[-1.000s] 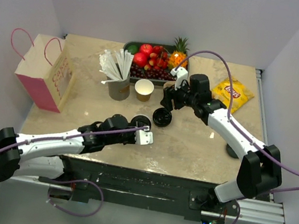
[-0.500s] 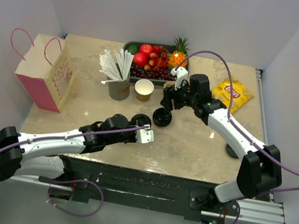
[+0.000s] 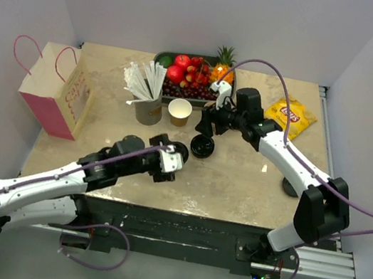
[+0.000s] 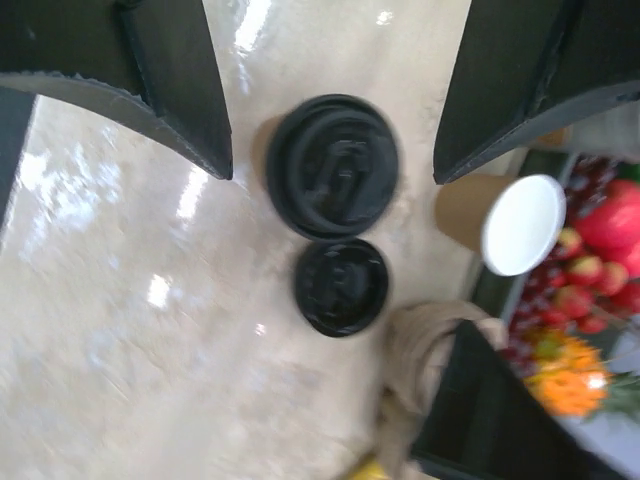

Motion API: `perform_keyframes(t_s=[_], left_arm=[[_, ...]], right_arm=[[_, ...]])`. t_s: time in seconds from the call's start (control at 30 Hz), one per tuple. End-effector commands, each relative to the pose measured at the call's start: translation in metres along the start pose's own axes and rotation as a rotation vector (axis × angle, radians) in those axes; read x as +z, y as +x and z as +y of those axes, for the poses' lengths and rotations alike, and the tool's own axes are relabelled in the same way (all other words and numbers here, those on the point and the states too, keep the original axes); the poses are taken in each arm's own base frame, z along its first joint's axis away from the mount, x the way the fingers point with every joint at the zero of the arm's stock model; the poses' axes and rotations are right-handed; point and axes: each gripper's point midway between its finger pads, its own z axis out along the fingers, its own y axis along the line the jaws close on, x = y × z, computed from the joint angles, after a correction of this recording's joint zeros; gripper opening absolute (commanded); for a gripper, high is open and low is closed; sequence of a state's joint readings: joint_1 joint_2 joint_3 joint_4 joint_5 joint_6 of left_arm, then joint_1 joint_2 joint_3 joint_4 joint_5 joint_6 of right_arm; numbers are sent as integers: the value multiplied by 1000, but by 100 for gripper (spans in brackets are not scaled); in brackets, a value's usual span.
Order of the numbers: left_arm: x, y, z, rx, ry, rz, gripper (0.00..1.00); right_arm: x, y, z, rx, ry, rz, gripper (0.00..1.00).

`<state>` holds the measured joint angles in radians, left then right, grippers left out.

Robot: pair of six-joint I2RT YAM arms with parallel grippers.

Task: Pack the takeout coffee

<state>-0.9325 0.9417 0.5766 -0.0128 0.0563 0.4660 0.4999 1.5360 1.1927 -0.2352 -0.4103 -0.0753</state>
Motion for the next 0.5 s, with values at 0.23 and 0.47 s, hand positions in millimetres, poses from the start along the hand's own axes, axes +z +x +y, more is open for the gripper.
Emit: perform_keyframes(t_s=[0.23, 0.47], left_arm=[[-3, 38, 70, -787, -85, 77, 91], [16, 49, 54, -981, 16, 31, 90]], right_arm=[[14, 35, 83, 254, -471, 218, 68], [23, 50, 91, 372, -544, 282, 68]])
